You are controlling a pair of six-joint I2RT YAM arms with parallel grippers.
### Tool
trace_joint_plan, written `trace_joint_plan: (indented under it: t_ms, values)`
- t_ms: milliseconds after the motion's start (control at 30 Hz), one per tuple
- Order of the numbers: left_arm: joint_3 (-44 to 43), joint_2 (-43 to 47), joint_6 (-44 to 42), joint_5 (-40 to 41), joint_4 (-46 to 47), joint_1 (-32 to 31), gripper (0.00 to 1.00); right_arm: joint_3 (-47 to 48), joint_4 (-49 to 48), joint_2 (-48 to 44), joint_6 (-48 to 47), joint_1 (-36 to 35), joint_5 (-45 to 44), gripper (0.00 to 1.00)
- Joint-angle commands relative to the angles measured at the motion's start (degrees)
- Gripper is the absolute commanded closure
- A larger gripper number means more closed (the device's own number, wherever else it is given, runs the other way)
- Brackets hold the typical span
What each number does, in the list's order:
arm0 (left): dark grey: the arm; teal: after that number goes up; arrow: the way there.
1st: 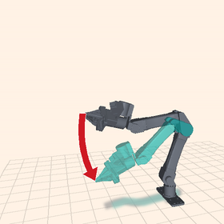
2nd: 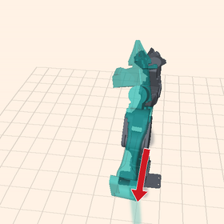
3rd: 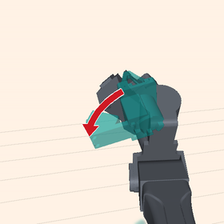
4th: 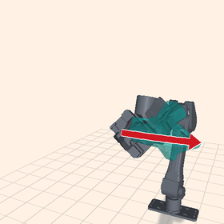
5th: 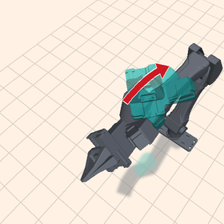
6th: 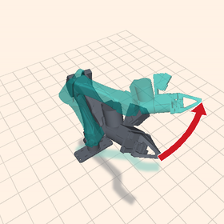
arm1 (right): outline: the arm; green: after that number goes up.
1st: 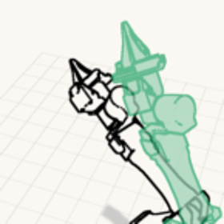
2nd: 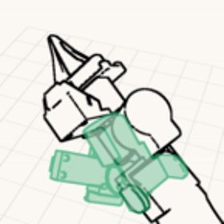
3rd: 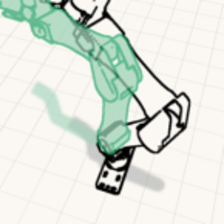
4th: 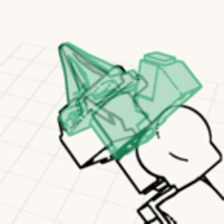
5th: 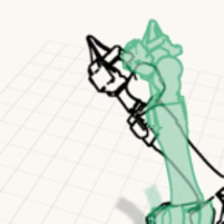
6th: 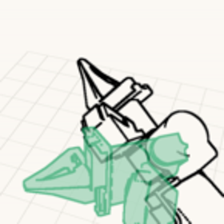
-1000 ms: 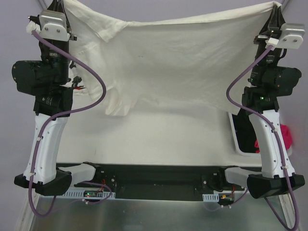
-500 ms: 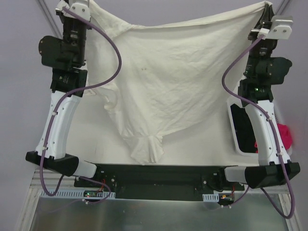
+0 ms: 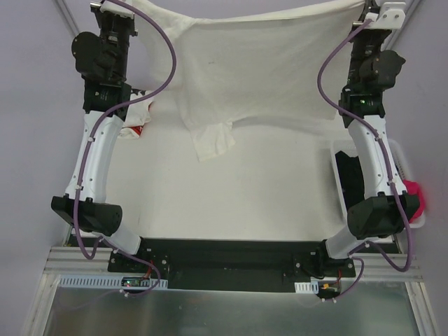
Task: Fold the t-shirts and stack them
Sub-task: Flatten out the tshirt
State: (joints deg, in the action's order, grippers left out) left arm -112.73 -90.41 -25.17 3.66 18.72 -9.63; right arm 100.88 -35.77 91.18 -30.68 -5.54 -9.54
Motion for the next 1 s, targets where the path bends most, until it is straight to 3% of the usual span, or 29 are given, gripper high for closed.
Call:
trace_joint_plan:
  t_ms: [0, 400, 667, 967]
  values:
    - [-1.7, 4.0, 3.1, -1.5, 5.2, 0.8, 1.0, 1.7, -4.5, -5.4, 1.4, 1.0, 0.0, 0.99]
    - [6.8, 16.7, 3.0, -1.6, 1.1, -0.6, 1.0, -12.6, -2.7, -20.7, 3.3, 0.2, 0.6, 0.99]
    - [6.0, 22.6, 3.0, -2.2, -2.9, -3.2, 1.0, -15.3, 1.0, -30.8, 2.6, -1.4, 1.0, 0.99]
    - [6.2, 24.3, 2.8, -1.9, -4.5, -3.7, 1.0, -14.8, 1.9, -32.1, 2.2, -2.1, 0.8, 0.99]
